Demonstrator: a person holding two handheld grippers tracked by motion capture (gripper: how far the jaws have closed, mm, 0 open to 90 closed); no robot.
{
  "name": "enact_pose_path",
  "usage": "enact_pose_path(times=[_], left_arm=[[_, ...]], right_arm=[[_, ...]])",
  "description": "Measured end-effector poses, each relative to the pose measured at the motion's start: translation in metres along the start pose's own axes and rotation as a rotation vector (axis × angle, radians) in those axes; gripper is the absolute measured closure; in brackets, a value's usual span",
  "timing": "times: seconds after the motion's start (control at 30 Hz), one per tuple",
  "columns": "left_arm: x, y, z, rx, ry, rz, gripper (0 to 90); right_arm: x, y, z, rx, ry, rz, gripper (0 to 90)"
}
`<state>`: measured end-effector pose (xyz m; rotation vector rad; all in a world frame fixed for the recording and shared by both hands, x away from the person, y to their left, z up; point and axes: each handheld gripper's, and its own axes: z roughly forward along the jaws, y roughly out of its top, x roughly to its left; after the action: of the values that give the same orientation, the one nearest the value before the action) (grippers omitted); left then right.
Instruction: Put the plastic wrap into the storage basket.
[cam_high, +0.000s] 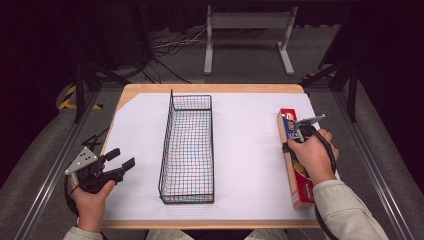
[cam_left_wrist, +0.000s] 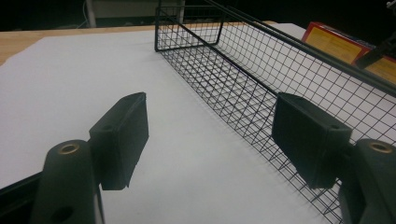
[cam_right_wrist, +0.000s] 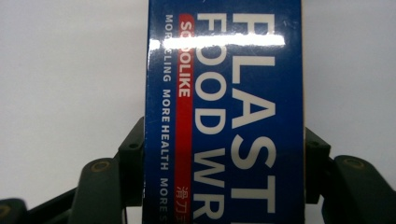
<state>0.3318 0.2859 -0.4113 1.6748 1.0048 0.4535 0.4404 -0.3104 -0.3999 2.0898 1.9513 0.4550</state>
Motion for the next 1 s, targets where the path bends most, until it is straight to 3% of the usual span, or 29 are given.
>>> enact_pose_path(times=[0.37,0.67,1.0], left_arm=[[0.0,0.0,0.0,-0.002,0.001,0.0,27.8],[0.0,0.0,-0.001,-0.007,0.0,0.0,27.8],[0.0,0.0,-0.001,-0.009,0.003,-0.001,27.9]], right_arm=[[0.008,0.006,-0.022,-0.027,0.066,0.039,39.9],[0.022,0.017,-0.053,-0.111,0.106,0.002,40.0],[0.033,0.025,-0.076,-0.163,0.14,0.007,40.1]])
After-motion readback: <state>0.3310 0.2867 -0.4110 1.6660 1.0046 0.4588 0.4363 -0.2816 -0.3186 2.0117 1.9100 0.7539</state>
